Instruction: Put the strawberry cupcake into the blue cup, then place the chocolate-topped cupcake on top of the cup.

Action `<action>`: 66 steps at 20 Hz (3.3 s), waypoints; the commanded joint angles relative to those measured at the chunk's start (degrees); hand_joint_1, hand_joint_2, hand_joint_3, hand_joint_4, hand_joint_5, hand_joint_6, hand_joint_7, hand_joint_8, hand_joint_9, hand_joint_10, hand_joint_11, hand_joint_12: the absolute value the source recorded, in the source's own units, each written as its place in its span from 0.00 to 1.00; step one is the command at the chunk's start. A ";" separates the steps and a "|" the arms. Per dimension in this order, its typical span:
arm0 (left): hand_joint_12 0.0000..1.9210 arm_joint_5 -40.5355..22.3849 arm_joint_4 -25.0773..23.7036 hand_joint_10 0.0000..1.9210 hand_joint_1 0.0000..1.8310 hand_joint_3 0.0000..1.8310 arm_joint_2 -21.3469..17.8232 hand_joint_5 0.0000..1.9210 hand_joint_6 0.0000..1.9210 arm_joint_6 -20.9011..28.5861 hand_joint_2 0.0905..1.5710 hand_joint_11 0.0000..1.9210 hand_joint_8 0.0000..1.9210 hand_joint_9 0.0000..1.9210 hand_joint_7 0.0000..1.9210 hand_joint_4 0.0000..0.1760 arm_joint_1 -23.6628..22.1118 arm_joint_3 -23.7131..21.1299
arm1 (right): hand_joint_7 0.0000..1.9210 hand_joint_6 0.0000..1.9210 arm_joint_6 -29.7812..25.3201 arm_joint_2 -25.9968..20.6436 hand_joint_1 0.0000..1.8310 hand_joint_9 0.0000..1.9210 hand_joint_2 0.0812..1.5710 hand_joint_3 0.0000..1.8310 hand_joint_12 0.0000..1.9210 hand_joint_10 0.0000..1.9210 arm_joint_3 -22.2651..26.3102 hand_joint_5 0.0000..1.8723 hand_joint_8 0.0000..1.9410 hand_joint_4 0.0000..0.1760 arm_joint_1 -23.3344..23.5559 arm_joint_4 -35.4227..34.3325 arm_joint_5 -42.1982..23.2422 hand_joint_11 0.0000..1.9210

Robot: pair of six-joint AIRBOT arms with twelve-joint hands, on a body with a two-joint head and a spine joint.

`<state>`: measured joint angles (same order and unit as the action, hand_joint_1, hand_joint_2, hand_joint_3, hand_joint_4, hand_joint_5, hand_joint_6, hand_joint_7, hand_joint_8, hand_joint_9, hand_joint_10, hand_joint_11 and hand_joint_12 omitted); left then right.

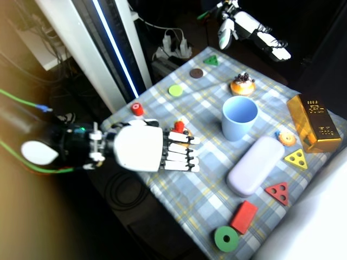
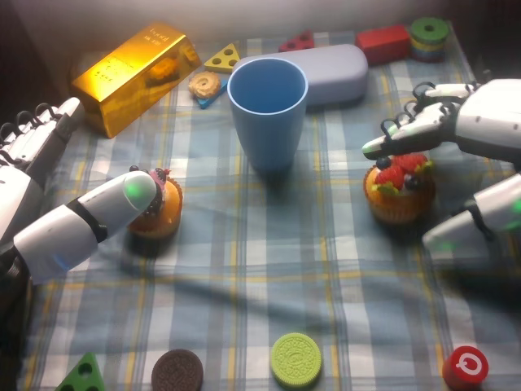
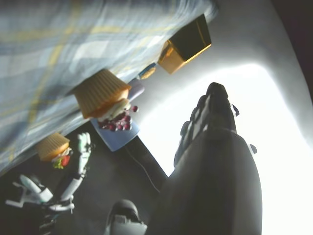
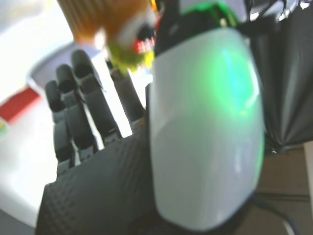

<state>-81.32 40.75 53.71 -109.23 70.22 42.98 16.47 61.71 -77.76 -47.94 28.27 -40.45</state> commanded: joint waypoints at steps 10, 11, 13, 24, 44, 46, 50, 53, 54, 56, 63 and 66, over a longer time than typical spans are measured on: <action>0.00 -6.07 -2.35 0.00 0.00 0.00 0.09 0.03 0.00 0.35 0.48 0.00 0.00 0.00 0.03 0.32 -0.13 0.27 | 0.61 0.00 -0.54 1.09 0.47 0.52 0.64 0.00 0.82 0.40 -0.43 0.53 0.04 0.00 2.23 0.42 -4.53 0.38; 0.00 -6.09 -2.35 0.00 0.00 0.00 0.09 0.03 0.00 0.35 0.48 0.00 0.00 0.00 0.02 0.28 -0.13 0.27 | 0.61 0.00 -0.53 1.03 0.47 0.48 0.65 0.00 0.84 0.52 -0.44 0.54 0.05 0.00 2.46 0.42 -4.53 0.38; 0.00 -6.10 -2.34 0.00 0.00 0.00 0.09 0.03 0.00 0.35 0.49 0.00 0.00 0.00 0.02 0.36 -0.11 0.27 | 0.61 0.53 -0.53 0.66 0.55 0.44 0.72 0.00 0.81 0.53 -0.44 0.49 0.07 0.61 3.36 0.42 -4.54 0.34; 0.00 -5.72 -2.23 0.00 0.00 0.00 0.08 0.03 0.00 0.35 0.48 0.00 0.00 0.00 0.02 0.29 -0.08 0.28 | 0.56 0.60 -1.34 -2.62 0.54 0.42 0.73 0.00 0.68 0.20 -0.18 0.46 0.00 0.62 14.87 4.40 -4.54 0.15; 0.00 -4.68 -2.31 0.00 0.00 0.00 0.42 0.02 0.00 0.34 0.48 0.00 0.00 0.00 0.02 0.35 -0.32 0.92 | 0.58 0.55 -1.50 8.45 0.56 0.57 0.71 0.00 0.68 0.02 -7.83 0.50 0.00 0.46 27.83 8.66 -4.35 0.25; 0.00 -4.56 -2.40 0.00 0.00 0.00 0.41 0.03 0.00 0.34 0.48 0.00 0.00 0.00 0.02 0.36 -0.35 0.98 | 0.57 0.57 -1.50 9.73 0.56 0.57 0.72 0.00 0.73 0.02 -8.61 0.49 0.00 0.35 27.98 8.57 -4.36 0.24; 0.00 -4.37 -2.51 0.00 0.00 0.00 0.42 0.04 0.01 0.34 0.49 0.00 0.00 0.00 0.03 0.22 -0.46 1.07 | 0.60 0.51 -1.50 11.42 0.57 0.41 0.69 0.00 0.82 0.45 -9.68 0.52 0.00 0.44 28.00 7.30 -4.43 0.24; 0.00 -4.30 -2.51 0.00 0.00 0.00 0.36 0.03 0.00 0.34 0.49 0.00 0.00 0.00 0.03 0.40 -0.46 1.18 | 0.59 0.53 -1.50 12.89 0.55 0.41 0.70 0.00 0.82 0.40 -10.31 0.51 0.01 0.77 27.99 6.96 -4.79 0.23; 0.00 -4.28 -2.51 0.00 0.00 0.00 0.36 0.04 0.00 0.34 0.49 0.00 0.01 0.01 0.03 0.41 -0.46 1.22 | 0.60 0.51 -1.50 13.39 0.57 0.40 0.69 0.00 0.86 0.51 -10.62 0.52 0.02 0.49 27.99 6.92 -4.79 0.24; 0.00 -4.19 -2.54 0.00 0.00 0.00 0.44 0.04 0.00 0.34 0.48 0.00 0.00 0.01 0.03 0.36 -0.49 1.29 | 0.60 0.49 -1.50 14.32 0.57 0.40 0.69 0.00 0.83 0.48 -11.05 0.53 0.01 0.55 27.98 6.77 -4.80 0.24; 0.00 -4.11 -2.69 0.00 0.00 0.00 0.38 0.03 0.00 0.35 0.47 0.00 0.00 0.01 0.03 0.37 -0.55 1.24 | 0.44 0.76 -1.50 16.01 0.49 0.27 0.81 0.00 0.83 0.42 -11.81 0.35 0.00 0.51 26.41 6.15 -4.82 0.13; 0.00 -4.12 -2.69 0.00 0.00 0.00 0.39 0.03 0.00 0.35 0.49 0.00 0.00 0.00 0.02 0.32 -0.55 1.23 | 0.41 0.78 -1.81 15.96 0.46 0.21 0.82 0.00 0.85 0.43 -11.91 0.34 0.00 0.74 25.86 6.06 -4.78 0.07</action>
<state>-78.89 40.21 54.11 -109.23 70.17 43.81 15.14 77.54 -89.45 -22.76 37.69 -39.53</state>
